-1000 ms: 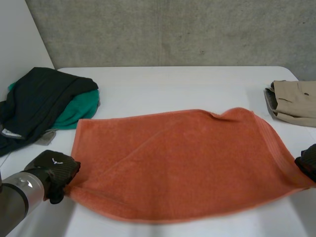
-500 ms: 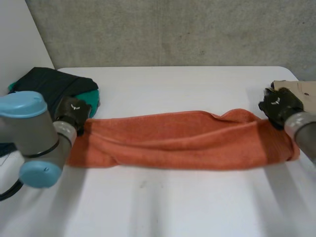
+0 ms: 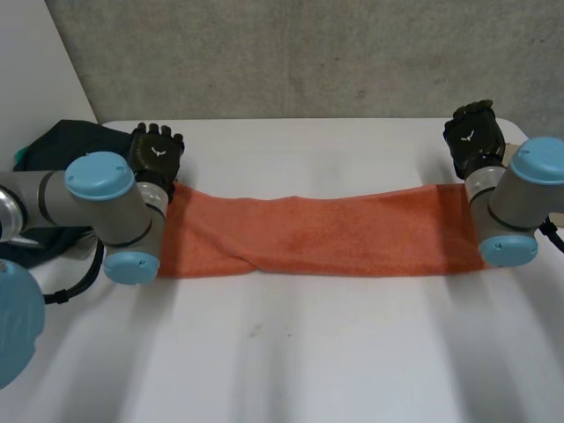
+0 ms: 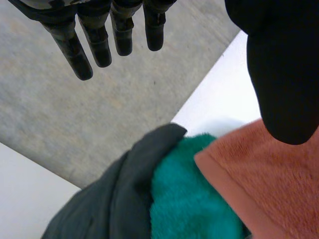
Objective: Fold the laundry.
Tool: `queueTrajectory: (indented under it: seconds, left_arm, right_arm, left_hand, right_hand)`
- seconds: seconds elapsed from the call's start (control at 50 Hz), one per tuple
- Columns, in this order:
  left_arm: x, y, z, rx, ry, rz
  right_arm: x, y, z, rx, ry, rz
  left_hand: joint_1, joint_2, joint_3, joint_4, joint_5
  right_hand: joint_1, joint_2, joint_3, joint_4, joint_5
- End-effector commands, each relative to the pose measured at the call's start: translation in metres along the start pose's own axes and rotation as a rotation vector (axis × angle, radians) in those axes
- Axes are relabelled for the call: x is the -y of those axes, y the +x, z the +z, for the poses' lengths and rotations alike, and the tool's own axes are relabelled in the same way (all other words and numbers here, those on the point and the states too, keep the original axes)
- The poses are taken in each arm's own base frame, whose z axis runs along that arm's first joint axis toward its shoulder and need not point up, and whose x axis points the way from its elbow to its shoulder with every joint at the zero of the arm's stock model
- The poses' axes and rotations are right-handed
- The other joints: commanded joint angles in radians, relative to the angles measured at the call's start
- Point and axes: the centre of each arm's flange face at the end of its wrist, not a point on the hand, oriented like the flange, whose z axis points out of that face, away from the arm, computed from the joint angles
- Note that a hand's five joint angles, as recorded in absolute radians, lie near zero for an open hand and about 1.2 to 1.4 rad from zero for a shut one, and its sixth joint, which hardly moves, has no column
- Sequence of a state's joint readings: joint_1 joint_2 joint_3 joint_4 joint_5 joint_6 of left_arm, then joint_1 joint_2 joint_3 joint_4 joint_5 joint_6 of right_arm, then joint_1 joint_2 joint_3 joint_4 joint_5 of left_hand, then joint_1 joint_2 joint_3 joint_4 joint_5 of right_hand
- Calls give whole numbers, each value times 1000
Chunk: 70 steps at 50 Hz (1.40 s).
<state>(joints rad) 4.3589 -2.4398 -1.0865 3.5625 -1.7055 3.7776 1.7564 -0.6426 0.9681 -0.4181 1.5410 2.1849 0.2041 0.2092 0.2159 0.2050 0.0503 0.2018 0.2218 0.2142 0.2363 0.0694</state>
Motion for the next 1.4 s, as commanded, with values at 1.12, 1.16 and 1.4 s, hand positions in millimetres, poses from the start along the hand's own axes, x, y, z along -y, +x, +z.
queueTrajectory:
  seconds: [1.12, 1.16, 1.4]
  left_arm:
    - [42, -35, -123, -64, -21, -106]
    - [42, -36, -124, -63, -22, -106]
    - [47, -42, -130, -50, -10, -109]
  right_arm:
    - [-144, 124, -122, 85, -376, 160]
    - [-151, 134, -122, 65, -388, 117]
    - [-13, 100, -101, 156, -14, 8]
  left_hand:
    - [-30, -35, -41, -30, -50]
    - [-30, -35, -41, -30, -50]
    - [-30, -35, -41, -30, -50]
  right_hand:
    - [1194, 1174, 1182, 1160, 1152]
    - [1194, 1174, 1182, 1160, 1152]
    - [1194, 1174, 1182, 1160, 1152]
